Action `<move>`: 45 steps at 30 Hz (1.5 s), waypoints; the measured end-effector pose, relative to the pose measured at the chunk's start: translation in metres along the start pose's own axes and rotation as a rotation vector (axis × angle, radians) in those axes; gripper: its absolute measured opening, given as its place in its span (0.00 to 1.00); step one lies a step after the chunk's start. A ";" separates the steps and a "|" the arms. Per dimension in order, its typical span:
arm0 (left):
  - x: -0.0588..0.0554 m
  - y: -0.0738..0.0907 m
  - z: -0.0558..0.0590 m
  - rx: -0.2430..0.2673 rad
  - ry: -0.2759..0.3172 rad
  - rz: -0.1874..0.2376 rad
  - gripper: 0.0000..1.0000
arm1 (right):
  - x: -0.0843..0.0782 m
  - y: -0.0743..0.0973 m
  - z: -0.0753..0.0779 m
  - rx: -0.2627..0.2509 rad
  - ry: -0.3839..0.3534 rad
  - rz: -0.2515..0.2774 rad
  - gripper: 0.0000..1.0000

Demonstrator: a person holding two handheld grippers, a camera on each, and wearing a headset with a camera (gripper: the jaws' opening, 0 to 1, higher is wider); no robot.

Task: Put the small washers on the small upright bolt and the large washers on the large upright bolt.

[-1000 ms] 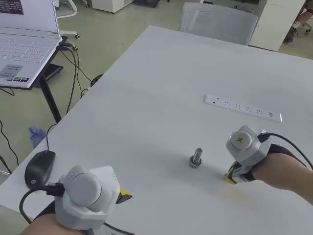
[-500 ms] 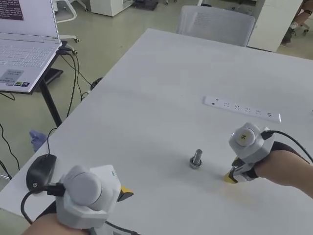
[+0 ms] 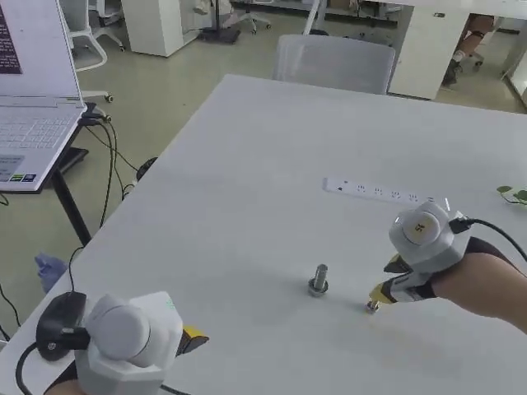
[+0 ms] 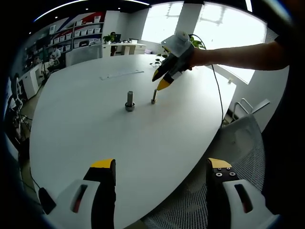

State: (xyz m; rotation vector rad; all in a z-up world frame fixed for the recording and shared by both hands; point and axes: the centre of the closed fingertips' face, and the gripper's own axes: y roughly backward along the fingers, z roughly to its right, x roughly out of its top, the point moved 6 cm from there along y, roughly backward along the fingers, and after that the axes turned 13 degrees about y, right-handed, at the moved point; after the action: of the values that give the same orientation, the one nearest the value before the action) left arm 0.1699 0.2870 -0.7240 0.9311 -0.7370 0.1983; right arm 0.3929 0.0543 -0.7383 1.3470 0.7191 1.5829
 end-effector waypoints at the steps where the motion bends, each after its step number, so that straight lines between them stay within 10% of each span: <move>1: 0.001 0.001 0.000 0.001 -0.001 0.000 0.78 | 0.002 0.007 0.000 -0.017 -0.015 0.023 0.36; 28: -0.002 0.023 0.020 -0.005 -0.049 0.052 0.84 | -0.001 0.145 -0.068 -0.210 -0.299 0.460 0.56; 36: 0.001 0.031 0.027 -0.006 -0.033 0.104 0.87 | -0.009 0.157 -0.096 -0.240 -0.384 0.565 0.63; 45: 0.005 0.034 0.022 0.008 -0.013 0.173 0.89 | -0.042 0.146 -0.131 -0.248 -0.437 0.564 0.71</move>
State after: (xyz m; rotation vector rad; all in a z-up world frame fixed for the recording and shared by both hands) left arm 0.1474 0.2893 -0.6903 0.8771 -0.8294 0.3482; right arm 0.2274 -0.0286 -0.6600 1.7145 -0.1383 1.6396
